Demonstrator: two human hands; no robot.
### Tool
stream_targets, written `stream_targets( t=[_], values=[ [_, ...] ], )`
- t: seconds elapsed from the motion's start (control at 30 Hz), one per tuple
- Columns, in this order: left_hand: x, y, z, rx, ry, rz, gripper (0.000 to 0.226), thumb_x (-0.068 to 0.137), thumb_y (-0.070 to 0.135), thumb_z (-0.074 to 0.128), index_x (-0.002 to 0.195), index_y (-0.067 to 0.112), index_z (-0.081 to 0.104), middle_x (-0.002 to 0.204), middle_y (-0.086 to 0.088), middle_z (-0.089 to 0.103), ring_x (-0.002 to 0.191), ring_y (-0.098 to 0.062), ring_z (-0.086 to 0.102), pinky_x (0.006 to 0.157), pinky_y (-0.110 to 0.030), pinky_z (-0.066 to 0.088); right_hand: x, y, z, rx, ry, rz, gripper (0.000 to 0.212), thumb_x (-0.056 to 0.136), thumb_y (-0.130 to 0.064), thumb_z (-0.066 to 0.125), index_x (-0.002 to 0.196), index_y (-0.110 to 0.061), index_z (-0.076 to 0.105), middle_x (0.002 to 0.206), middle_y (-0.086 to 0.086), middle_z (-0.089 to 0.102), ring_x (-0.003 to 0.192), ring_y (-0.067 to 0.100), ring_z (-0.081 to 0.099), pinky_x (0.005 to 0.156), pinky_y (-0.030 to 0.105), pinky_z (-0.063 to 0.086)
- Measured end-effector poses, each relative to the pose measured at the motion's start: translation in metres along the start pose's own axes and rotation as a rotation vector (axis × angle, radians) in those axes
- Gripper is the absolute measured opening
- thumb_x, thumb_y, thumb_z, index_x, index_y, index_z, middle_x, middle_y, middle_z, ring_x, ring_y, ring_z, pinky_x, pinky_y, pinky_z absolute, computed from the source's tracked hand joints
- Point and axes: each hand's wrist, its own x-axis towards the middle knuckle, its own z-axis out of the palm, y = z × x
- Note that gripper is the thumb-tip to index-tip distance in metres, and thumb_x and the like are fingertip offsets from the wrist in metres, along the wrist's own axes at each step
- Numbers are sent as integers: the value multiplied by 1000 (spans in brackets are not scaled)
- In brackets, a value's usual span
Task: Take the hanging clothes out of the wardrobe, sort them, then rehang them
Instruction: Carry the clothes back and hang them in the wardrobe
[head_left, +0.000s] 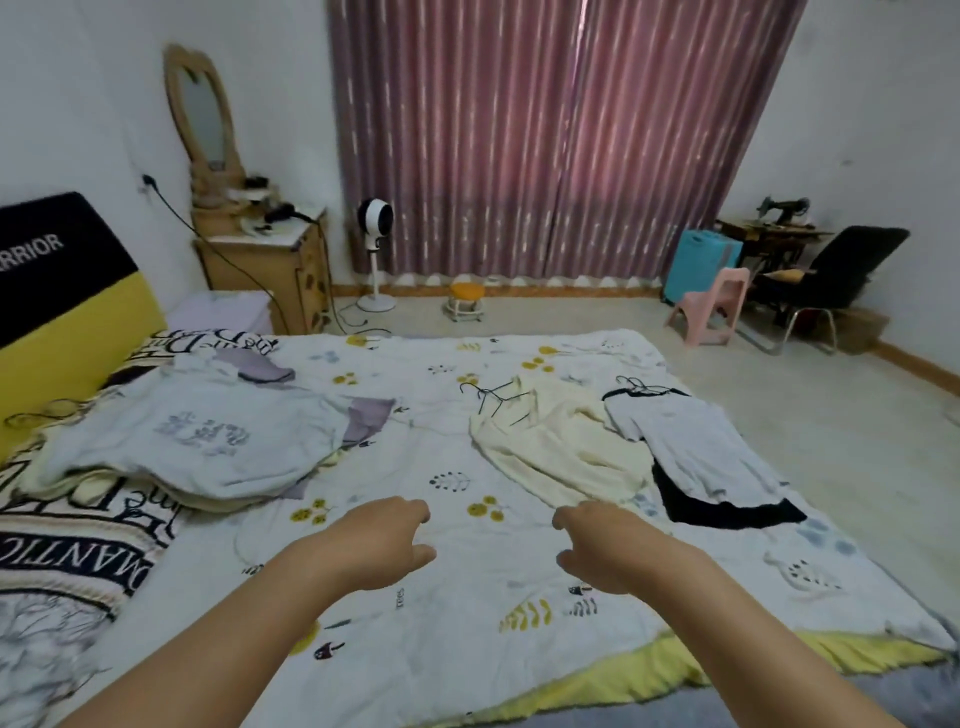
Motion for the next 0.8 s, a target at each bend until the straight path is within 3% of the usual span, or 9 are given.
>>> stream_targets(
  t=[0.37,0.8],
  values=[
    [33,-48,0,-51,25,-177,46,96,40,41,138,22,34,140,1,41,124,-15,44,98,-25,38,78,-12,-12,-56,-23,-155,39,96,-17,42,133,-7,43,133,13,47,121,30,47,95,35,41],
    [178,-99,-45,-34,55,-36,43,97,39,39,137,23,35,137,3,44,123,-12,44,97,-21,35,188,1,-34,27,50,-8,36,95,-17,41,129,-7,45,130,15,46,120,33,44,95,38,41]
  ],
)
